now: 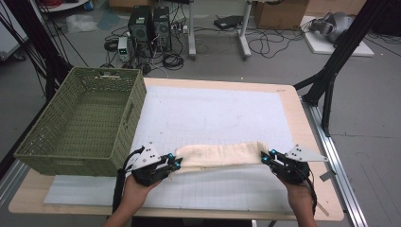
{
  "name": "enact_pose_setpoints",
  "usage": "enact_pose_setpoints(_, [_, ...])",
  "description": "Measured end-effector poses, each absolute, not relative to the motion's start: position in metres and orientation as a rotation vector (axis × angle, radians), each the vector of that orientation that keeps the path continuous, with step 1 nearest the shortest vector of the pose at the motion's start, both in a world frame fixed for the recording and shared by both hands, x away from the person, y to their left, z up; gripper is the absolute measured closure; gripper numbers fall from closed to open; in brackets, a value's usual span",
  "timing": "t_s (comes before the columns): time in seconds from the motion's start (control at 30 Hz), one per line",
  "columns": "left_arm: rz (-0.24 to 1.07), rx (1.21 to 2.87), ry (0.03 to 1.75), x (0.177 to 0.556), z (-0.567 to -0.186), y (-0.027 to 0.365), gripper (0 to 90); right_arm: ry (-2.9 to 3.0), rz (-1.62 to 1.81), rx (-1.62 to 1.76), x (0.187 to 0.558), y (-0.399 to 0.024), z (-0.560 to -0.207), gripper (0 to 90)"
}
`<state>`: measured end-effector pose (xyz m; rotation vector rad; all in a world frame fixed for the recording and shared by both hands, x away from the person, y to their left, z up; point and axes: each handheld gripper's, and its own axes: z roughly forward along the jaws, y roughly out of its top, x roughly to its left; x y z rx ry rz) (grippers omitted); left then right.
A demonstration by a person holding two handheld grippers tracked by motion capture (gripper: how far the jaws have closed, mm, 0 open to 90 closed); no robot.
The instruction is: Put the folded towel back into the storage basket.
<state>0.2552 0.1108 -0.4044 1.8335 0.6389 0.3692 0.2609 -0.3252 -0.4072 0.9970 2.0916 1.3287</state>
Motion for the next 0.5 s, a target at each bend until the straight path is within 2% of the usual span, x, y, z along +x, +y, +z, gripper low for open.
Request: enact_pose_setpoints(0.5, [0.415, 1.782, 0.637, 0.254, -0.380, 0.125, 83.1, 2.061, 1.340, 0.902, 0.287, -0.309, -0.379, 80.1])
